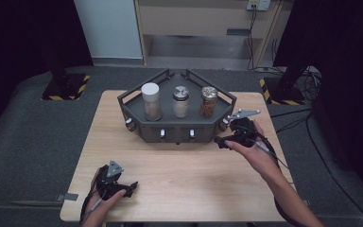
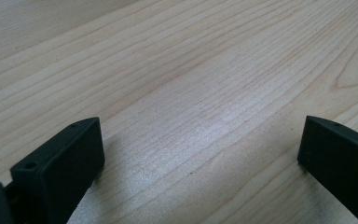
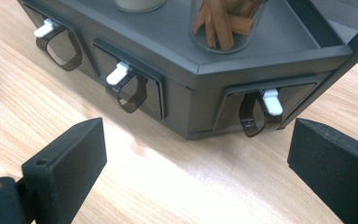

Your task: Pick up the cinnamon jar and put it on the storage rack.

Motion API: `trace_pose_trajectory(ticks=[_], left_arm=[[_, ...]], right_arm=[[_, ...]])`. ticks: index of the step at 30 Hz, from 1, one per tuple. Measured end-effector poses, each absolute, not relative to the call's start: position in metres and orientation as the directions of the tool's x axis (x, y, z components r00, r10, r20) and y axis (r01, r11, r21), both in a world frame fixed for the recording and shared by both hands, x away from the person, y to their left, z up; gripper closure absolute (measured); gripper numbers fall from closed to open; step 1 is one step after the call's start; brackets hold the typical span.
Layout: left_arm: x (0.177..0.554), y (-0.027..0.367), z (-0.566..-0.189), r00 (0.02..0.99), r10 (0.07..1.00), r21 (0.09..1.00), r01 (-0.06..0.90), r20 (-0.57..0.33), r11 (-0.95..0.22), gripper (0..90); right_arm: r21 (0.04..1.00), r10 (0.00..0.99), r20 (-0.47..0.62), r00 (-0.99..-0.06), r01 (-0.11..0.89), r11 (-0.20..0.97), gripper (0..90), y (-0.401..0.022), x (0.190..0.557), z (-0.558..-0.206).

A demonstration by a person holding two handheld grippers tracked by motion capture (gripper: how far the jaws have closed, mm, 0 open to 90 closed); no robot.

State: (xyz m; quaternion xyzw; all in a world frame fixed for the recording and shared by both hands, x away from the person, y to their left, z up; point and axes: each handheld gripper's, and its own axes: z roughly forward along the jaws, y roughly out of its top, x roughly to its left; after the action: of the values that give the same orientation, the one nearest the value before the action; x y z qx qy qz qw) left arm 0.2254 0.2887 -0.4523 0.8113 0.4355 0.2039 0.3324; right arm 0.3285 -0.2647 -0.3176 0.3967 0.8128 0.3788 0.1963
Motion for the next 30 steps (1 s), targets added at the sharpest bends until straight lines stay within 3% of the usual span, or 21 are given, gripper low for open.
trace_pose_trajectory(ticks=[30], left_arm=[[0.225, 0.289, -0.452, 0.537, 0.843, 0.717, 0.571, 0.042, -0.399, 0.0]], right_arm=[[0.734, 0.764, 0.031, -0.645, 0.534, 0.421, 4.3, -0.268, 0.304, -0.371]])
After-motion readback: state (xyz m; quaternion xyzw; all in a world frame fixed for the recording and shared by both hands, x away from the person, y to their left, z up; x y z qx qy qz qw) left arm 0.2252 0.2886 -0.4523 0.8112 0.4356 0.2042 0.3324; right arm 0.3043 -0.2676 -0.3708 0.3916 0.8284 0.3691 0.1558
